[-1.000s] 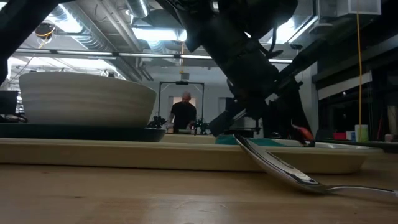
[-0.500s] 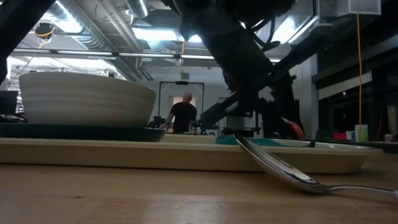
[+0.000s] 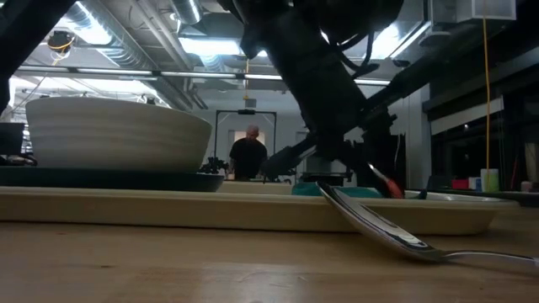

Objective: Set up tray
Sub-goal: Put the orange knife on the dark green napkin

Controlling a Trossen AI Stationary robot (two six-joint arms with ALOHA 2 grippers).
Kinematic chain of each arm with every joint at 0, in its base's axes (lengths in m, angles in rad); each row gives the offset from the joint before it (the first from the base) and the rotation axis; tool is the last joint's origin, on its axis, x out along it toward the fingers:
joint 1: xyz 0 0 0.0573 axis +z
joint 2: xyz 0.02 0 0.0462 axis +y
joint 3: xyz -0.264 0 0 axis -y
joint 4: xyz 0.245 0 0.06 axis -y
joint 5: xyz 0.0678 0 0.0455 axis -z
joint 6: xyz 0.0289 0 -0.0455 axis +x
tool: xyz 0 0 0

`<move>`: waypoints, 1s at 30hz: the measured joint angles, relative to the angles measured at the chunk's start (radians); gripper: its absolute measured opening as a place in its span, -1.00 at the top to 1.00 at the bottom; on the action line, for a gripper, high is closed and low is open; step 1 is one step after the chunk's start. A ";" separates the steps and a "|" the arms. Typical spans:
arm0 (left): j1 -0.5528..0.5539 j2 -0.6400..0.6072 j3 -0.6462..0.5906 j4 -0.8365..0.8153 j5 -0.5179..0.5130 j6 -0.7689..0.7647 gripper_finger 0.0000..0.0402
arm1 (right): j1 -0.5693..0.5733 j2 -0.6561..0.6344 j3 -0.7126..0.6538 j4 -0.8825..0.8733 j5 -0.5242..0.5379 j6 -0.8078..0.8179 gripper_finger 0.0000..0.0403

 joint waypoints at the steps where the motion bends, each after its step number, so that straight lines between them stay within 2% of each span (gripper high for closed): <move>1: 0.000 0.003 0.000 0.002 0.000 -0.001 0.96 | 0.000 0.000 0.000 0.000 0.000 -0.005 0.76; 30: 0.002 0.026 -0.001 0.066 -0.052 -0.042 0.95 | 0.000 -0.001 0.000 0.007 0.000 -0.047 0.76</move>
